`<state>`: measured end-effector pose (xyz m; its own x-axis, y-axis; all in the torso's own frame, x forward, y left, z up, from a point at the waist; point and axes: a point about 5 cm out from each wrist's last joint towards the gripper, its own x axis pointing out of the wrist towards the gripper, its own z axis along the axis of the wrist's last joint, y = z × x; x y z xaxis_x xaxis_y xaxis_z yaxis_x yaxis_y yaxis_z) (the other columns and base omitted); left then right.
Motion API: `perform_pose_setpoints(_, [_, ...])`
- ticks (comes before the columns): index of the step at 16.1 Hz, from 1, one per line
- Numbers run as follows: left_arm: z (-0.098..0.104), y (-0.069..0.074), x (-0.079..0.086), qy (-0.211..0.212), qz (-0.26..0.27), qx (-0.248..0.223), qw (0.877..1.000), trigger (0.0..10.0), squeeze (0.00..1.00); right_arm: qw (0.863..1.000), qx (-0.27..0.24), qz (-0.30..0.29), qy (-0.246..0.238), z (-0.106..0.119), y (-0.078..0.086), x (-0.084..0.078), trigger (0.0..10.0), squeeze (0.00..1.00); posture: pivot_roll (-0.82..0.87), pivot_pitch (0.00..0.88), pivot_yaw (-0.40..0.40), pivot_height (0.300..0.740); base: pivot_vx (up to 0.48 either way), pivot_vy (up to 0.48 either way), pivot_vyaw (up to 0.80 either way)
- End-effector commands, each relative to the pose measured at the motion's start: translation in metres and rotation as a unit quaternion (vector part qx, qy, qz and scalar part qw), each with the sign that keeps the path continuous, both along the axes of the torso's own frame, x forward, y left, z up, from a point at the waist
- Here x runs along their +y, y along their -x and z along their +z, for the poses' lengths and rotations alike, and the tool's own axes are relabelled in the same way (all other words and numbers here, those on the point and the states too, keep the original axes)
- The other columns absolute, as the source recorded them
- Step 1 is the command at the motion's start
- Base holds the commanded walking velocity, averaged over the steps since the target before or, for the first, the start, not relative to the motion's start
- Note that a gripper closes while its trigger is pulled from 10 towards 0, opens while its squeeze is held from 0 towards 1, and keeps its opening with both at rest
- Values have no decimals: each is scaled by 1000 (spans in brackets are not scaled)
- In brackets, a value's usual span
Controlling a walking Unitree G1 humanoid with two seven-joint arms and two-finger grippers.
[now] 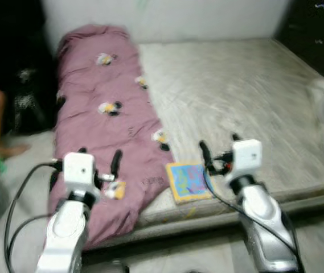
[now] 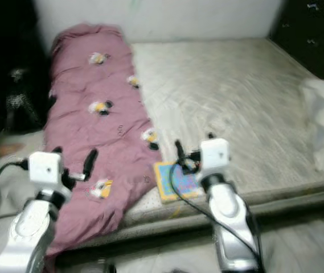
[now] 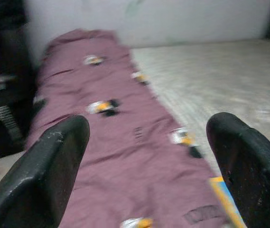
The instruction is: Clean up the room
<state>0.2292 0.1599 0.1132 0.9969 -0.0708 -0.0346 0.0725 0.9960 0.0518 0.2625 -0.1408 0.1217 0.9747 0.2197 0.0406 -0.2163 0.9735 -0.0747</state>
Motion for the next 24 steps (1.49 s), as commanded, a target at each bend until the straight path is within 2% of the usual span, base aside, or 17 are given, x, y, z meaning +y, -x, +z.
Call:
perform_pose_setpoints(1, [1,0,-1,-5,5,-3,1000,10000,0,1000,-2,-10,6,1,1,-7,10000,0,-30,72,-49,740,0,0,800])
perform_pose_setpoints(6, [-2,-1,-1,-11,0,2,1000,10000,0,1000,5,-13,2,-3,7,-3,10000,0,-35,69,-48,740,0,0,800])
perform_pose_setpoints(8, [2,-8,-1,-19,-7,-9,1000,10000,0,1000,5,-16,4,-2,7,0,10000,0,-43,71,-55,740,0,0,653])
perform_pose_setpoints(11, [9,-17,3,-24,-6,-22,999,10000,0,999,-3,-47,7,-1,3,-3,10000,0,-47,80,-28,740,0,0,0])
perform_pose_setpoints(13, [6,-17,2,-23,-13,-16,1000,10000,0,998,0,-67,6,-5,3,-5,10000,0,-47,75,-18,740,0,0,0])
perform_pose_setpoints(16, [-2,-14,0,-14,-16,-1,1000,10000,0,992,26,-121,-11,-16,5,-21,10000,0,-57,50,-7,740,0,0,0])
perform_pose_setpoints(20, [2,-20,-5,-5,-25,-12,1000,10000,0,993,21,-115,-16,-15,-4,-19,10000,0,-47,36,-22,740,0,-61,-713])
perform_pose_setpoints(24, [1,-19,-2,-3,-21,-13,1000,10000,0,993,14,-115,-15,-13,-5,-21,10000,0,-42,28,-21,740,0,-317,0])
